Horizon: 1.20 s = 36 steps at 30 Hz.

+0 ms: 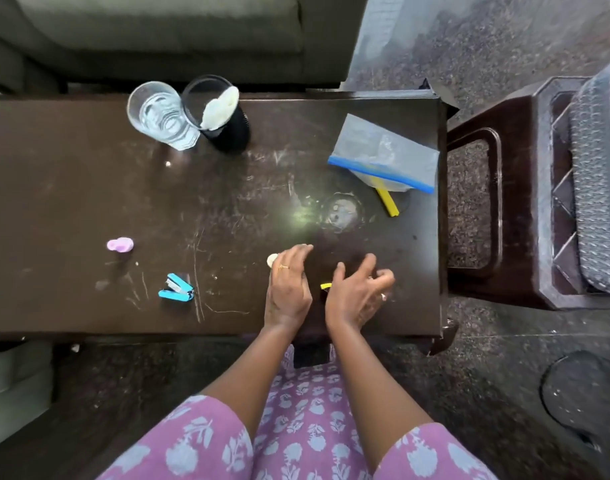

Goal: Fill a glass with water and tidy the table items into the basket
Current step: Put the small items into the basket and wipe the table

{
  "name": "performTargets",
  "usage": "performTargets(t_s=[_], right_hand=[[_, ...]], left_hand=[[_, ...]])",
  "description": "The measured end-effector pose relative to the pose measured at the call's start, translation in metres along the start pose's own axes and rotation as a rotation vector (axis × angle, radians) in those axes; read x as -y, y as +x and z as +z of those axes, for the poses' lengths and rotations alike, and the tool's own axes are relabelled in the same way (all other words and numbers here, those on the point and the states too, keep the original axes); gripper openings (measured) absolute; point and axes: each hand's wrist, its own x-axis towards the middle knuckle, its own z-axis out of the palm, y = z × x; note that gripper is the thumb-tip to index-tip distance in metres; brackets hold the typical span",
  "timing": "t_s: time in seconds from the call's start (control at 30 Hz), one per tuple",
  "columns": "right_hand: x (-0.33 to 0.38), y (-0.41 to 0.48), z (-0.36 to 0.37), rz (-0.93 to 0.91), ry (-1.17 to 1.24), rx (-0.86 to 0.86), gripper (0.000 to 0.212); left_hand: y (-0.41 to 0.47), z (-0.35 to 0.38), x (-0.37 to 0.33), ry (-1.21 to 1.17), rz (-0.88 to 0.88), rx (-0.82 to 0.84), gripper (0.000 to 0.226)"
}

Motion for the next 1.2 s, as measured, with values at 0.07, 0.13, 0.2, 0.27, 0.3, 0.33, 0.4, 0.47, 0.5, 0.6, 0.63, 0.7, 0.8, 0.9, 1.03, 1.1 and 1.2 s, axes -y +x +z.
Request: performTargets(t_s=[0.07,0.13,0.2,0.27,0.3,0.33,0.4,0.47,0.5,0.6,0.63,0.7,0.8,0.9,1.03,1.1,1.2], right_hand=[[0.004,-0.007,0.004,0.118,0.065,0.039,0.050],[0.011,-0.012,0.007,0.167,0.120,0.067,0.050],[0.020,-0.016,0.013,0.164,0.159,0.061,0.046],[0.029,-0.018,0.019,0.162,0.183,0.052,0.046],[0.034,-0.019,0.021,0.160,0.186,0.055,0.046],[0.039,-0.020,0.022,0.154,0.190,0.064,0.047],[0.046,-0.021,0.022,0.140,0.197,0.108,0.049],[0.053,-0.022,0.021,0.133,0.193,0.166,0.052],[0.056,-0.022,0.021,0.132,0.192,0.185,0.053],[0.065,-0.024,0.021,0.119,0.230,0.200,0.055],[0.068,-0.024,0.020,0.113,0.248,0.202,0.055],[0.073,-0.026,0.019,0.077,0.279,0.215,0.055],[0.082,-0.030,0.016,-0.022,0.335,0.243,0.052],[0.089,-0.033,0.013,-0.090,0.382,0.236,0.049],[0.092,-0.035,0.011,-0.174,0.402,0.230,0.049],[0.091,-0.034,0.010,-0.237,0.388,0.221,0.050],[0.088,-0.029,0.005,-0.287,0.384,0.197,0.050]], left_hand=[[-0.009,-0.006,0.013,0.028,-0.020,-0.039,0.043],[-0.015,-0.013,0.027,0.056,-0.061,-0.097,0.041],[-0.019,-0.024,0.042,0.092,-0.111,-0.154,0.042],[-0.021,-0.035,0.056,0.130,-0.152,-0.218,0.042],[-0.020,-0.040,0.062,0.143,-0.190,-0.262,0.043],[-0.019,-0.045,0.068,0.144,-0.249,-0.314,0.043],[-0.015,-0.055,0.081,0.121,-0.415,-0.433,0.044],[-0.010,-0.064,0.091,0.090,-0.608,-0.523,0.047],[-0.008,-0.069,0.093,0.075,-0.697,-0.551,0.049],[0.000,-0.083,0.096,0.016,-0.990,-0.616,0.057],[0.002,-0.086,0.098,-0.009,-1.106,-0.622,0.062],[0.006,-0.088,0.104,-0.065,-1.313,-0.608,0.074],[0.008,-0.090,0.110,-0.170,-1.540,-0.562,0.083],[0.009,-0.089,0.108,-0.245,-1.643,-0.532,0.081],[0.012,-0.087,0.107,-0.215,-1.557,-0.506,0.067],[0.012,-0.087,0.111,-0.204,-1.527,-0.513,0.061],[0.012,-0.089,0.110,-0.212,-1.489,-0.552,0.052]])
